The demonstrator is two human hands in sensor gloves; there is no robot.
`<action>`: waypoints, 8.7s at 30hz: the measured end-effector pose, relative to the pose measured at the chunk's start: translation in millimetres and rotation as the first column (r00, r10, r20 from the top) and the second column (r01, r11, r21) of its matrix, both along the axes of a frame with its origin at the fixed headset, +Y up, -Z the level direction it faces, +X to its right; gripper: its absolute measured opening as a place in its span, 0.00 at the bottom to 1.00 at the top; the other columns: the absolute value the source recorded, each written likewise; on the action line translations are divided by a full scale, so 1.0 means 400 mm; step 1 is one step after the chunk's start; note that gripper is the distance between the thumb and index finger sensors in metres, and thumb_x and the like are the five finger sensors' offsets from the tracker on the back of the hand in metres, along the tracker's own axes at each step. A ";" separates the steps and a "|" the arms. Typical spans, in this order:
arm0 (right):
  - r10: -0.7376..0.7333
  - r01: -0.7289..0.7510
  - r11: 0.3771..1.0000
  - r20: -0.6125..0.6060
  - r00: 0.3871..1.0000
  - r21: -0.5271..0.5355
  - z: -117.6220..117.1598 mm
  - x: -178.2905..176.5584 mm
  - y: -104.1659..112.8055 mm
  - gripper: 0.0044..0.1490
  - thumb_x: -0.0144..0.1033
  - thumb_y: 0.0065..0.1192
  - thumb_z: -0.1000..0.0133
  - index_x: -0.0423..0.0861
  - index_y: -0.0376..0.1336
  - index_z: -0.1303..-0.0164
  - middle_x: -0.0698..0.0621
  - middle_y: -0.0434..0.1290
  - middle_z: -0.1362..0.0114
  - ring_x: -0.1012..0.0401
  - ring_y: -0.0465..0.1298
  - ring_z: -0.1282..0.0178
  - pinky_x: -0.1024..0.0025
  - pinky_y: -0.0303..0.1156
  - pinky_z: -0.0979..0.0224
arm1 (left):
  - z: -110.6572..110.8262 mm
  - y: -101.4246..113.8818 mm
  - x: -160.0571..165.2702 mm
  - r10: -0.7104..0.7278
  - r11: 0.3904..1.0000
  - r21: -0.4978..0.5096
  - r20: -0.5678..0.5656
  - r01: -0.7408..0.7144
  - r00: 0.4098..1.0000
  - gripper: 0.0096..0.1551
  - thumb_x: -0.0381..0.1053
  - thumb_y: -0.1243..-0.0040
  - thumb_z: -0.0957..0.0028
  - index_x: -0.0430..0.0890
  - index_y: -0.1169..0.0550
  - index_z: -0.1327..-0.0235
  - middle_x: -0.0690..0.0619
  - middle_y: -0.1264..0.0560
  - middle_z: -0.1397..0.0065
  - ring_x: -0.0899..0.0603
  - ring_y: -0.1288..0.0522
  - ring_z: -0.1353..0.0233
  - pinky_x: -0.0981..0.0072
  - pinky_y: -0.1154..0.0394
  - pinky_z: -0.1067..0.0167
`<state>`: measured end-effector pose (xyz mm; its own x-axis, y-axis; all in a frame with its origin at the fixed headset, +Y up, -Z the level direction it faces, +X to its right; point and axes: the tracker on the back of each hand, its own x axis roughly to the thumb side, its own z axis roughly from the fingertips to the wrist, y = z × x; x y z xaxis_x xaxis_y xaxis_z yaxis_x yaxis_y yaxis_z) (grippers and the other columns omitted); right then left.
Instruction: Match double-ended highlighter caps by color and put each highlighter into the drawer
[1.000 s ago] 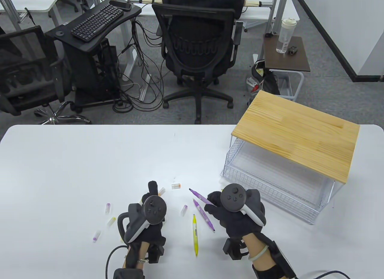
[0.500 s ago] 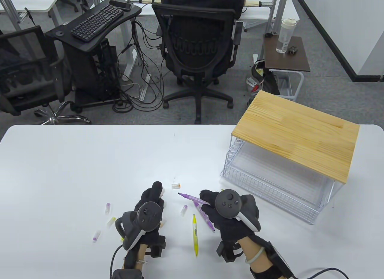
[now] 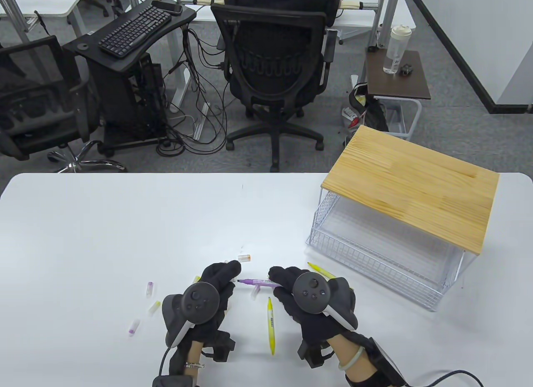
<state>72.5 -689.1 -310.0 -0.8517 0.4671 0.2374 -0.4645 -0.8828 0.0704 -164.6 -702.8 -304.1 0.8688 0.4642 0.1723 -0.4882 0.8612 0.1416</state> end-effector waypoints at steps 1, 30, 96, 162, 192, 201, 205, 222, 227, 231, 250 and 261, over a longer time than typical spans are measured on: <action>0.000 0.000 1.000 -0.001 1.000 -0.001 0.000 0.000 0.001 0.30 0.44 0.58 0.36 0.61 0.56 0.23 0.58 0.67 0.24 0.51 0.70 0.22 0.44 0.59 0.14 | 0.001 0.000 0.004 -0.021 1.000 0.010 -0.007 0.021 1.000 0.26 0.43 0.44 0.44 0.58 0.27 0.32 0.52 0.30 0.26 0.52 0.21 0.35 0.46 0.30 0.28; -0.025 0.024 1.000 0.045 0.999 0.012 -0.021 0.032 -0.010 0.30 0.53 0.51 0.38 0.68 0.52 0.25 0.63 0.65 0.26 0.57 0.68 0.22 0.44 0.54 0.10 | 0.012 -0.003 0.022 0.297 0.952 0.037 0.117 -0.303 0.948 0.25 0.45 0.45 0.44 0.54 0.23 0.32 0.48 0.23 0.29 0.55 0.16 0.40 0.53 0.25 0.30; -0.346 0.321 0.919 0.077 0.935 0.229 0.068 0.201 0.178 0.29 0.49 0.56 0.37 0.63 0.56 0.24 0.60 0.66 0.22 0.52 0.67 0.20 0.38 0.53 0.13 | -0.216 -0.109 0.297 -0.720 0.589 -0.507 0.024 0.629 0.693 0.39 0.58 0.37 0.55 0.48 0.26 0.28 0.52 0.17 0.35 0.50 0.14 0.42 0.50 0.27 0.32; -0.562 0.534 0.810 -0.059 0.825 -0.245 -0.059 0.178 0.024 0.23 0.50 0.46 0.29 0.68 0.48 0.25 0.63 0.65 0.19 0.58 0.69 0.19 0.54 0.56 0.09 | -0.048 -0.033 -0.028 0.554 0.824 -0.170 0.035 -0.541 0.832 0.27 0.52 0.52 0.39 0.41 0.24 0.33 0.48 0.17 0.42 0.49 0.15 0.51 0.44 0.28 0.35; -0.107 0.107 0.994 -0.002 0.994 -0.029 -0.059 0.120 0.003 0.30 0.57 0.54 0.41 0.69 0.54 0.27 0.65 0.69 0.23 0.58 0.71 0.23 0.54 0.57 0.09 | -0.001 -0.002 0.038 0.279 0.958 0.027 0.135 -0.285 0.951 0.29 0.51 0.52 0.40 0.43 0.28 0.27 0.48 0.21 0.34 0.49 0.17 0.45 0.42 0.30 0.31; -0.142 0.141 0.989 -0.016 0.990 -0.033 -0.056 0.135 0.012 0.29 0.61 0.50 0.42 0.64 0.58 0.30 0.65 0.73 0.43 0.60 0.74 0.36 0.55 0.59 0.10 | 0.026 0.013 0.088 -0.137 0.966 0.236 0.126 0.105 0.983 0.29 0.51 0.47 0.46 0.44 0.23 0.33 0.50 0.17 0.41 0.53 0.14 0.51 0.45 0.28 0.31; -0.241 0.234 0.965 -0.057 0.969 -0.116 -0.064 0.140 0.012 0.29 0.60 0.50 0.40 0.56 0.63 0.34 0.63 0.74 0.56 0.60 0.75 0.49 0.57 0.64 0.16 | 0.042 0.016 0.100 -0.244 0.923 0.325 0.084 0.205 0.966 0.28 0.52 0.45 0.49 0.45 0.19 0.38 0.51 0.14 0.45 0.56 0.13 0.56 0.49 0.26 0.32; -0.329 0.309 0.925 -0.060 0.942 -0.220 -0.093 0.173 -0.009 0.28 0.57 0.51 0.38 0.57 0.62 0.30 0.59 0.76 0.45 0.54 0.75 0.38 0.48 0.59 0.14 | 0.046 0.028 0.146 -0.378 0.900 0.257 0.052 0.353 0.924 0.32 0.56 0.50 0.45 0.43 0.23 0.32 0.49 0.17 0.38 0.51 0.14 0.48 0.42 0.29 0.32; -0.187 0.186 0.982 0.167 0.968 0.021 -0.080 0.271 0.030 0.26 0.50 0.50 0.35 0.63 0.59 0.25 0.60 0.72 0.31 0.54 0.70 0.24 0.45 0.53 0.10 | 0.020 0.027 0.068 -0.384 0.913 0.137 -0.023 0.383 0.923 0.43 0.62 0.52 0.47 0.46 0.36 0.18 0.36 0.29 0.20 0.35 0.22 0.29 0.31 0.35 0.30; -0.157 0.090 0.981 0.427 0.891 0.172 -0.058 0.390 0.056 0.25 0.47 0.49 0.34 0.67 0.56 0.25 0.61 0.66 0.22 0.54 0.65 0.17 0.41 0.47 0.09 | 0.013 0.039 -0.017 -0.280 0.960 -0.018 -0.070 0.279 0.957 0.48 0.66 0.55 0.47 0.44 0.40 0.15 0.28 0.35 0.17 0.22 0.29 0.25 0.24 0.39 0.32; -0.065 -0.004 0.991 0.506 0.860 0.134 -0.073 0.424 0.031 0.28 0.53 0.56 0.39 0.63 0.62 0.27 0.59 0.71 0.21 0.51 0.72 0.22 0.41 0.56 0.14 | -0.012 -0.011 -0.059 -0.236 0.961 -0.164 -0.061 0.224 0.970 0.45 0.64 0.57 0.45 0.44 0.38 0.16 0.31 0.37 0.15 0.21 0.34 0.22 0.22 0.43 0.32; 0.576 -0.488 0.803 0.235 0.783 -0.342 -0.111 0.284 -0.095 0.34 0.60 0.52 0.43 0.50 0.69 0.36 0.46 0.75 0.30 0.44 0.72 0.31 0.39 0.57 0.16 | -0.006 -0.010 -0.032 -0.258 0.957 -0.145 -0.034 0.250 0.966 0.44 0.63 0.57 0.44 0.44 0.37 0.17 0.32 0.36 0.15 0.22 0.34 0.22 0.22 0.43 0.31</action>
